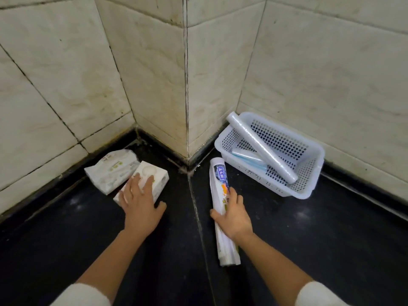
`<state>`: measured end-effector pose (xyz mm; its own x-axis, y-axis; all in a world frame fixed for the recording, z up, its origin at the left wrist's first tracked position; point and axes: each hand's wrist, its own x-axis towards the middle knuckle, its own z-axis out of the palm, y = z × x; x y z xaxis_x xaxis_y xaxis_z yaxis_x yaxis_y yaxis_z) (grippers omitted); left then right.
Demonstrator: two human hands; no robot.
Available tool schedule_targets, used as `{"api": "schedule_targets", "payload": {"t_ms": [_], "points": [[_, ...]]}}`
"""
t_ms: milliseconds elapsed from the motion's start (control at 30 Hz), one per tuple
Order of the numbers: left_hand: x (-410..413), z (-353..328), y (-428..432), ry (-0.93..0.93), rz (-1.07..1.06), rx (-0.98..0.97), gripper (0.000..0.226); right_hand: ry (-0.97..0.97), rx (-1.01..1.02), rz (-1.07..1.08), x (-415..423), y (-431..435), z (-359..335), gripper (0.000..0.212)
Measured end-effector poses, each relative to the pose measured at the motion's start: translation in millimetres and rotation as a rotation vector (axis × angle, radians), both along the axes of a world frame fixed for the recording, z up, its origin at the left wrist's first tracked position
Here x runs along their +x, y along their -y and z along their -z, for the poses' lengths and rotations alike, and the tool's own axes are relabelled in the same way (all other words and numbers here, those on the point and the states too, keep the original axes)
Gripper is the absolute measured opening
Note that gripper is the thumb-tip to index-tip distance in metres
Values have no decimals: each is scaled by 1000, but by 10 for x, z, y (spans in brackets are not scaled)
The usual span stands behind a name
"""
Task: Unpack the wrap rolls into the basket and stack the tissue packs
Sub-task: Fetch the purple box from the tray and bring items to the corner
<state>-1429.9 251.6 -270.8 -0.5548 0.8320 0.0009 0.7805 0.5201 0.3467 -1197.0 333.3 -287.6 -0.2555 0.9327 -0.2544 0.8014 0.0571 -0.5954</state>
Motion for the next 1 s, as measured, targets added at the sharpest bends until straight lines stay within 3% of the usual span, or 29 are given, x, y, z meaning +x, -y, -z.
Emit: {"api": "schedule_targets", "payload": {"t_ms": [267, 600, 1000], "points": [[1428, -87, -393, 152, 305, 143, 57, -47, 137, 211, 973, 194, -183, 74], [3794, -55, 45, 185, 756, 28, 51, 87, 112, 552, 3170, 1198, -256, 73], [6881, -20, 1200, 220, 899, -65, 50, 153, 120, 699, 6273, 2726, -392, 71]]}}
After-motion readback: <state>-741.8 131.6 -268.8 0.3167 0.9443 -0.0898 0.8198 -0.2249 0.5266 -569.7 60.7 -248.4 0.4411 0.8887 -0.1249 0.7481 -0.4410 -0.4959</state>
